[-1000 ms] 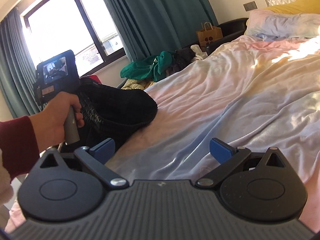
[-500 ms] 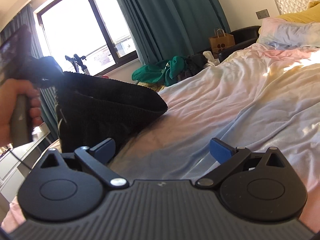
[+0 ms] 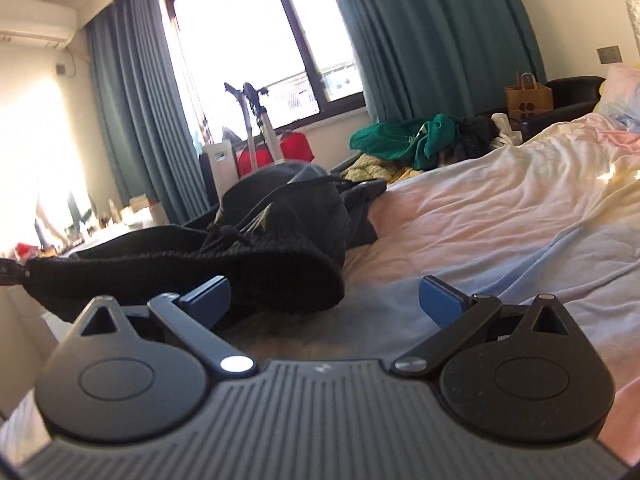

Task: Fold clothes
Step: 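Lift the cuff with the left gripper while the right gripper grasps the other ribbed cuff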

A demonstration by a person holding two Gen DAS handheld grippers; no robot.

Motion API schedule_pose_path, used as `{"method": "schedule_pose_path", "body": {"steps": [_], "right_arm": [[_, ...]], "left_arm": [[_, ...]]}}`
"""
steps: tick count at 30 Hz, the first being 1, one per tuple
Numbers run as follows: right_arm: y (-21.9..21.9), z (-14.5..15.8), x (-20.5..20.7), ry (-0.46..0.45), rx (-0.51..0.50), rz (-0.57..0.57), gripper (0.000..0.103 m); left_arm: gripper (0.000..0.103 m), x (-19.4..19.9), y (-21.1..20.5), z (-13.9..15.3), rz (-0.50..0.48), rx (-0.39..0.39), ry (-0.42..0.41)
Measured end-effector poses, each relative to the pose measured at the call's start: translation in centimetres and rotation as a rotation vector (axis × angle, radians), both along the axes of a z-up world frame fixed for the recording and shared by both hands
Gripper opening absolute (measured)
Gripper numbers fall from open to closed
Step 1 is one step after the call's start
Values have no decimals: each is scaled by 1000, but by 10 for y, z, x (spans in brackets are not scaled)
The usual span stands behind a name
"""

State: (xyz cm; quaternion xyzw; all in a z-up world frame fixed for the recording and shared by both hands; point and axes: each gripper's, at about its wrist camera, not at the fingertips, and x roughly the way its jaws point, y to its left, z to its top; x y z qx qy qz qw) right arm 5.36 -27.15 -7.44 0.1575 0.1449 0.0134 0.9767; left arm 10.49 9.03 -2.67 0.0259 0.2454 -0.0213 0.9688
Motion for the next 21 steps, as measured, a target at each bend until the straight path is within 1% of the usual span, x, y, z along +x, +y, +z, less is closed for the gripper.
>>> {"method": "schedule_pose_path", "body": {"steps": [2, 4, 5, 6, 7, 10, 13, 17, 19, 21], "right_arm": [[9, -7, 2, 40, -17, 19, 101], [18, -15, 6, 101, -46, 41, 94], [22, -19, 7, 127, -69, 46, 91], [26, -22, 9, 143, -97, 42, 85], [30, -25, 12, 157, -125, 34, 82], [38, -30, 30, 172, -167, 27, 77], [45, -32, 48, 159, -198, 35, 77], [48, -40, 81, 165, -197, 46, 77], [53, -46, 98, 178, -215, 60, 77], [59, -51, 113, 184, -216, 79, 77]], "left_arm": [[9, -2, 24, -19, 34, -48, 32], [9, -7, 49, -38, 60, -101, 60], [9, -9, 58, -43, 65, -112, 66], [10, -10, 64, -46, 59, -113, 61], [10, -10, 68, -47, 52, -113, 56], [11, -4, 73, -47, 42, -124, 54], [12, 7, 74, -46, 34, -143, 50], [12, 24, 69, -51, 17, -127, 53], [16, 29, 66, -54, 10, -131, 65], [16, 35, 64, -58, 6, -131, 81]]}}
